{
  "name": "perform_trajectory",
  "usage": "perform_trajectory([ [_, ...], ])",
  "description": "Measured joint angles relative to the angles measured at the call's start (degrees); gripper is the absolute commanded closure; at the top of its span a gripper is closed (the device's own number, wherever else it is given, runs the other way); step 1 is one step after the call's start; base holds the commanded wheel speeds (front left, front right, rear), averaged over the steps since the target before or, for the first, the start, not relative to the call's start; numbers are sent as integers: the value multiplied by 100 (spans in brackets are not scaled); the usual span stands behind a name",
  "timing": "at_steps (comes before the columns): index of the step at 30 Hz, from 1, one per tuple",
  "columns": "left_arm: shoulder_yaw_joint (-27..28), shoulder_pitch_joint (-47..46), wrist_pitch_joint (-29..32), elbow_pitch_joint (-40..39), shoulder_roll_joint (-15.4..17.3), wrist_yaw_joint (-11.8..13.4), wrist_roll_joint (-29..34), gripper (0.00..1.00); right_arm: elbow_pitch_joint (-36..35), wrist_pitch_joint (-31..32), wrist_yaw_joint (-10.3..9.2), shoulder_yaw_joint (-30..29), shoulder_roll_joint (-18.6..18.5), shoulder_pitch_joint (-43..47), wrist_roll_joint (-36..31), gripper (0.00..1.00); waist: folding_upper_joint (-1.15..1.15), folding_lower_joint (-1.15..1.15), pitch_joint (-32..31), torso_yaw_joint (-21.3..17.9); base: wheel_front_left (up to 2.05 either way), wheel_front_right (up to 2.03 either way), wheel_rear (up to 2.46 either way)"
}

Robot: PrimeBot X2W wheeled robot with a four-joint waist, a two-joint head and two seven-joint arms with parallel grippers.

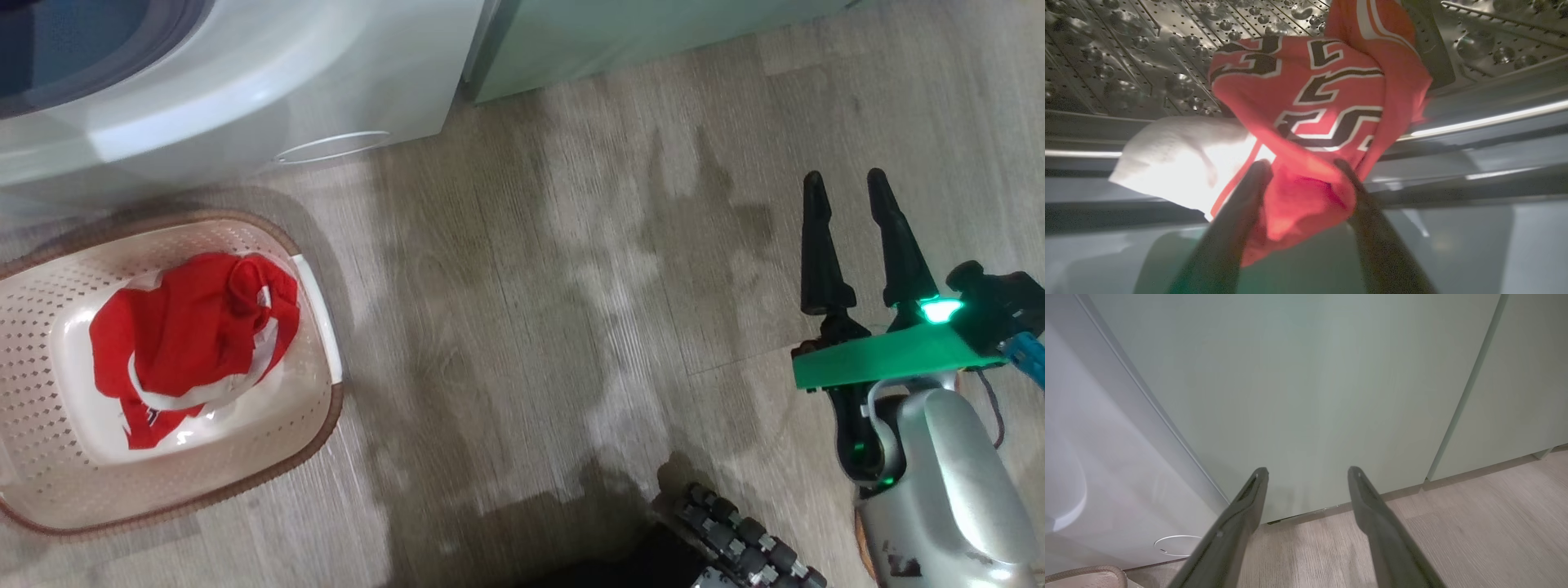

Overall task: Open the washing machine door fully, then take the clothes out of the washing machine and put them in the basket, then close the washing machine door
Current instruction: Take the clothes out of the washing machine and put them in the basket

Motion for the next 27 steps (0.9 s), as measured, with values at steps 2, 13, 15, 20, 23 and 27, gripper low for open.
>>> perform_trajectory([
  [2,-3,-17,-1,27,14,-5,-14,100,1,0,0,5,0,0,0,0,0,0,0,-9,0,0,0],
  [13,96,405,-1087,141,-352,-87,-379,100,73,0,0,-84,-19,51,-2,0,0,0,-401,158,0,0,0],
  [15,207,642,-1330,153,-512,-223,-553,100,105,0,0,-87,-31,114,-2,0,0,0,-566,213,0,0,0],
  [20,532,1326,-1797,190,-918,-686,-1087,100,193,0,0,-98,-135,423,-2,0,0,0,-1055,376,0,0,0],
  [23,587,1700,-2064,201,-1117,-887,-1299,100,254,0,0,-96,-180,636,-2,0,0,0,-1371,506,0,0,0],
  [27,464,2162,-2379,198,-1448,-1014,-1402,100,314,0,0,-73,-211,844,-1,0,0,0,-1780,706,0,0,0],
])
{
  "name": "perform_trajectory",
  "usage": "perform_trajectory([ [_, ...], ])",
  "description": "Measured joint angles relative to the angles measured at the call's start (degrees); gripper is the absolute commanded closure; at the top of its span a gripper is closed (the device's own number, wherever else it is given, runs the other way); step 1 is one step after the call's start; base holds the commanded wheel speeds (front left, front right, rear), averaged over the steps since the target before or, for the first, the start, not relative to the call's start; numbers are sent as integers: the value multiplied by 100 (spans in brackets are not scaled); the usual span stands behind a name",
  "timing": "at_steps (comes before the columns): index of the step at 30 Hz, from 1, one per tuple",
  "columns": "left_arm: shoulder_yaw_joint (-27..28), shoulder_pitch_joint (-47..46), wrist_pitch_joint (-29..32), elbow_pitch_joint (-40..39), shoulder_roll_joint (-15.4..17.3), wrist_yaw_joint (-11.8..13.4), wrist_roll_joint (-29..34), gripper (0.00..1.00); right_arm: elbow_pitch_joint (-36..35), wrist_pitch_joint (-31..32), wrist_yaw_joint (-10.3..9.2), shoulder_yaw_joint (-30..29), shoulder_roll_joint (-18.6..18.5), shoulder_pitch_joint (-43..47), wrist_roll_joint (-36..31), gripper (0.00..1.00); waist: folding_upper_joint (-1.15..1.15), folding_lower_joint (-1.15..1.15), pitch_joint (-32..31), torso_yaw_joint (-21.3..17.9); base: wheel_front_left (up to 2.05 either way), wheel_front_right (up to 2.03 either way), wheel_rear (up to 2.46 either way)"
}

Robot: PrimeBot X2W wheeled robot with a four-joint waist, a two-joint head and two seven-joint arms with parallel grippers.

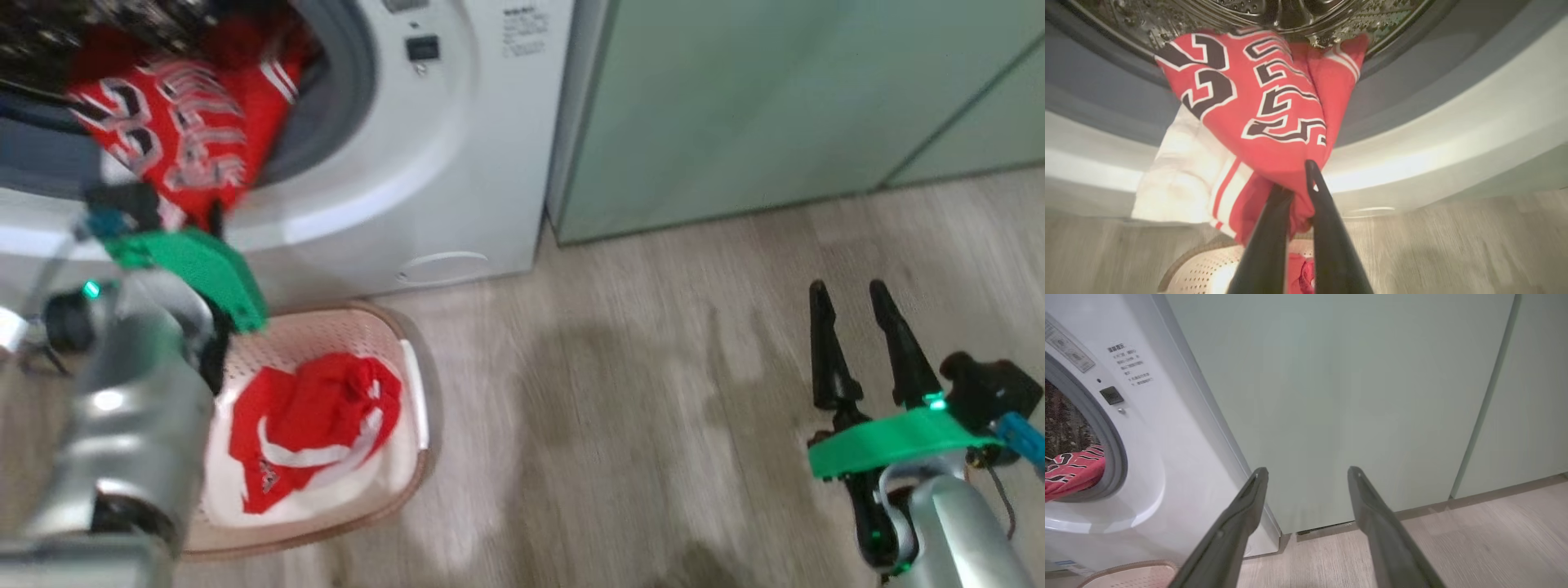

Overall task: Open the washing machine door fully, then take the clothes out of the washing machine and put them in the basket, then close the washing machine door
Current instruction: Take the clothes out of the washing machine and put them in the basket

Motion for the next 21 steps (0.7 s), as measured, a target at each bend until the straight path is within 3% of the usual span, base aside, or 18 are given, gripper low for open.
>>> perform_trajectory([
  [5,-453,870,-197,-177,-336,-1,-166,100,69,0,0,11,-45,255,12,0,0,0,-530,327,0,0,0],
  [10,-1046,1809,-267,-450,-432,-1,-486,100,94,0,0,15,-55,483,52,0,0,0,-913,605,0,0,0],
  [21,-1703,2744,409,-513,-436,-2,-1280,100,56,0,0,81,-129,486,101,0,0,0,-769,675,0,0,0],
])
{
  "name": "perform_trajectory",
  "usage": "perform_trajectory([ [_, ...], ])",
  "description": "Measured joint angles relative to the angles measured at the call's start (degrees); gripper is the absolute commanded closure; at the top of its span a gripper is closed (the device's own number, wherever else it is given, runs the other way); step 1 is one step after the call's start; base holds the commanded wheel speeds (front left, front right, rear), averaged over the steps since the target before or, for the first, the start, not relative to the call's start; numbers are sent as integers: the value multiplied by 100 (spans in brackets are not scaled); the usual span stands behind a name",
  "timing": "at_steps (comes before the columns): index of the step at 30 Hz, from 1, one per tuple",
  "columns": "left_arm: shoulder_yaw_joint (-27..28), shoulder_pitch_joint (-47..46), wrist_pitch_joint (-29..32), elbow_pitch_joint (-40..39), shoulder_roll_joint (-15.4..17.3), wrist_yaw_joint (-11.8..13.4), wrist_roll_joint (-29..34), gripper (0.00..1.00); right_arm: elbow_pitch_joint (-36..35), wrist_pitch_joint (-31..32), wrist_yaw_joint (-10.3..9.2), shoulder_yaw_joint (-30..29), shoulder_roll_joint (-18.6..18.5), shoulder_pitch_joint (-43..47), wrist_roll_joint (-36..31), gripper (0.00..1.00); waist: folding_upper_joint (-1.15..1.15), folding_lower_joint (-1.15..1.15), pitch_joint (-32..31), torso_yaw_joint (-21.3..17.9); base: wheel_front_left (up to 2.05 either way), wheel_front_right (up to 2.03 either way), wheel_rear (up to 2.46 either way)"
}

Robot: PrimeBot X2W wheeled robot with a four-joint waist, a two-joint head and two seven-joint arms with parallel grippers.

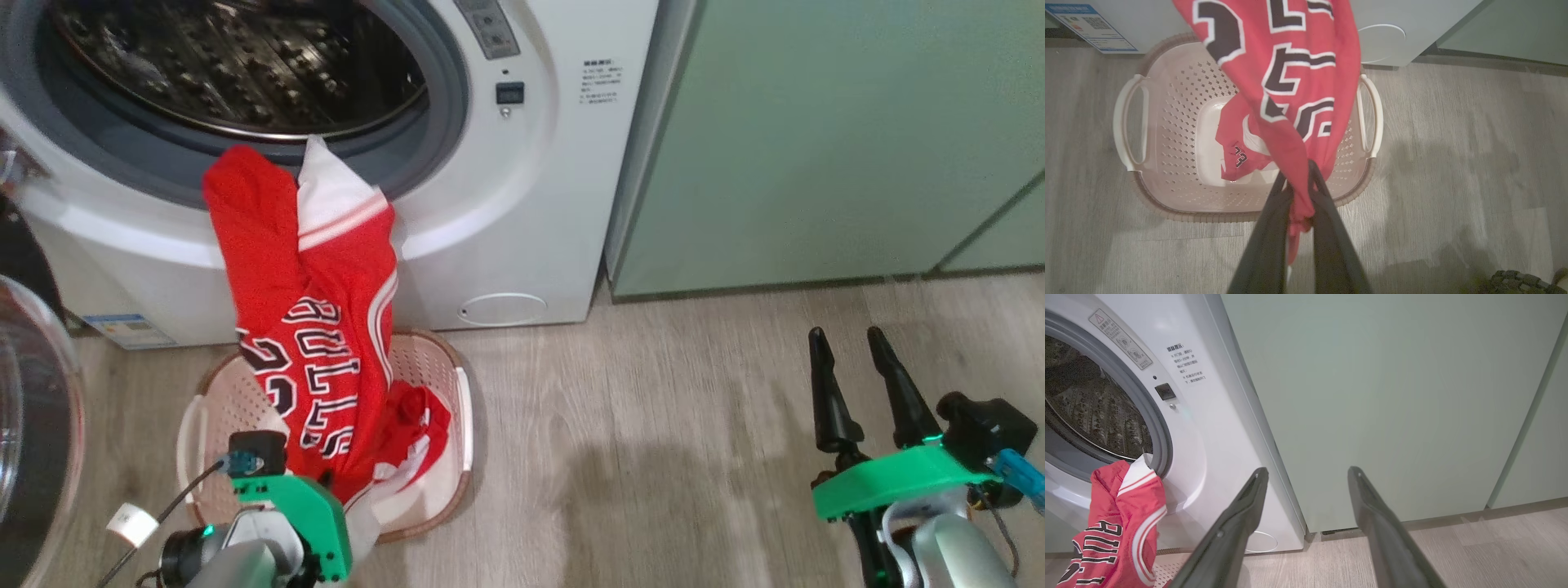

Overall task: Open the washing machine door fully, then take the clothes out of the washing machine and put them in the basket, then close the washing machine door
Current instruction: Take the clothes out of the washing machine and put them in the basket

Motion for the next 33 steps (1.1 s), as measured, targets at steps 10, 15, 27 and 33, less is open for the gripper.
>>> perform_trajectory([
  [10,-82,-192,466,272,287,-40,-309,100,-80,0,0,-24,-24,-332,0,0,0,0,611,-250,0,0,0],
  [15,-71,-726,449,330,414,-32,-309,100,-149,0,0,-79,-24,-522,0,0,0,0,1076,-399,0,0,0],
  [27,0,-1680,-23,391,634,375,-366,100,-376,0,0,-102,-25,-1081,-8,0,0,0,2183,-753,0,0,0],
  [33,40,-1768,57,443,620,424,-439,100,-411,0,0,-160,-26,-1165,-8,0,0,0,2542,-869,0,0,0],
])
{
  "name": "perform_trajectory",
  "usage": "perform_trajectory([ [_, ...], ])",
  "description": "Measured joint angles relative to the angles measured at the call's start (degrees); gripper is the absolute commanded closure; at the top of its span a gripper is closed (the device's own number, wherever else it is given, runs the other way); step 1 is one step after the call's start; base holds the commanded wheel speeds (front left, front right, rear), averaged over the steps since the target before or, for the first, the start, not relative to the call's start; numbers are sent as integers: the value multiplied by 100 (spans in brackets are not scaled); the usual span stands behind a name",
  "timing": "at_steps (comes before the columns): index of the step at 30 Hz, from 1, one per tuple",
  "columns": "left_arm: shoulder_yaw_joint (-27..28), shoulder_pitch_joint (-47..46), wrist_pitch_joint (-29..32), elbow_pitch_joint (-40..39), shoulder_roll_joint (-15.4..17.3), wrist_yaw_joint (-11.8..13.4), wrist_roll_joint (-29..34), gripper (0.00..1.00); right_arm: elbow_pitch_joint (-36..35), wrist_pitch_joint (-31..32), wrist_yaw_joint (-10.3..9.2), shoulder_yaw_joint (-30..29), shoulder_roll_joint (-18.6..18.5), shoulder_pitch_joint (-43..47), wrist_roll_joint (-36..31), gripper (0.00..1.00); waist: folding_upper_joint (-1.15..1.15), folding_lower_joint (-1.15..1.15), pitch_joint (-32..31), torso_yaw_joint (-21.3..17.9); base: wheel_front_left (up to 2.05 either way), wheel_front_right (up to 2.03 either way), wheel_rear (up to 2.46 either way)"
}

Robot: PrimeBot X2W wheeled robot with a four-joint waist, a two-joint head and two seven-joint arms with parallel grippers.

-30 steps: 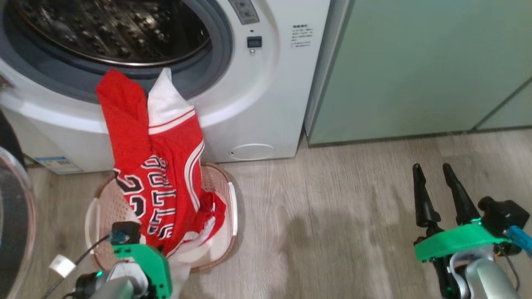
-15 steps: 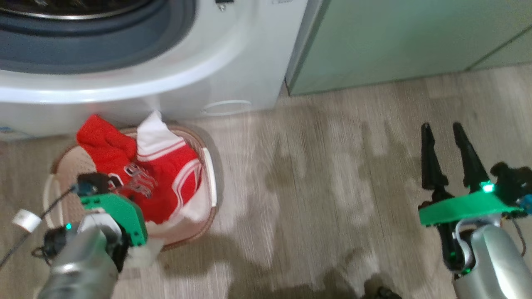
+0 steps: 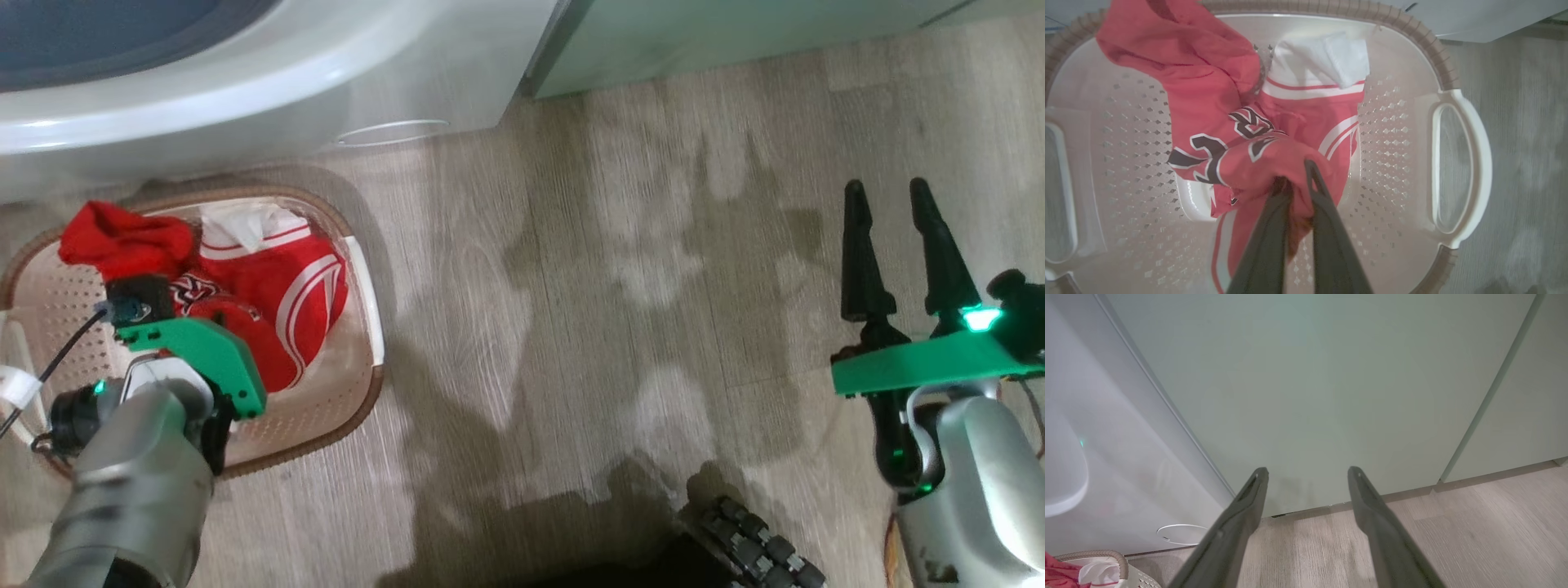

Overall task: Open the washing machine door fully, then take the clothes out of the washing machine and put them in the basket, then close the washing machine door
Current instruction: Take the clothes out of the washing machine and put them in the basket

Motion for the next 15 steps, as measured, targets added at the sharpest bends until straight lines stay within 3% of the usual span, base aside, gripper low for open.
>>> perform_trajectory([
  [1,0,8,40,4,-9,27,-26,98,-2,0,0,-5,-1,-26,0,0,0,0,29,-10,0,0,0],
  [3,14,21,29,9,-20,48,-63,63,-15,0,0,-12,-1,-44,-3,0,0,0,44,-13,0,0,0],
  [4,16,27,4,9,-27,49,-75,52,-15,0,0,-19,-2,-44,-11,0,0,0,34,-5,0,0,0],
  [6,36,36,-179,10,-52,74,-79,0,-13,0,0,-43,-8,-42,-11,0,0,0,-3,22,0,0,0],
  [15,53,188,-739,11,-86,-14,-136,0,74,0,0,3,-16,4,-53,0,0,0,-518,170,0,0,0],
])
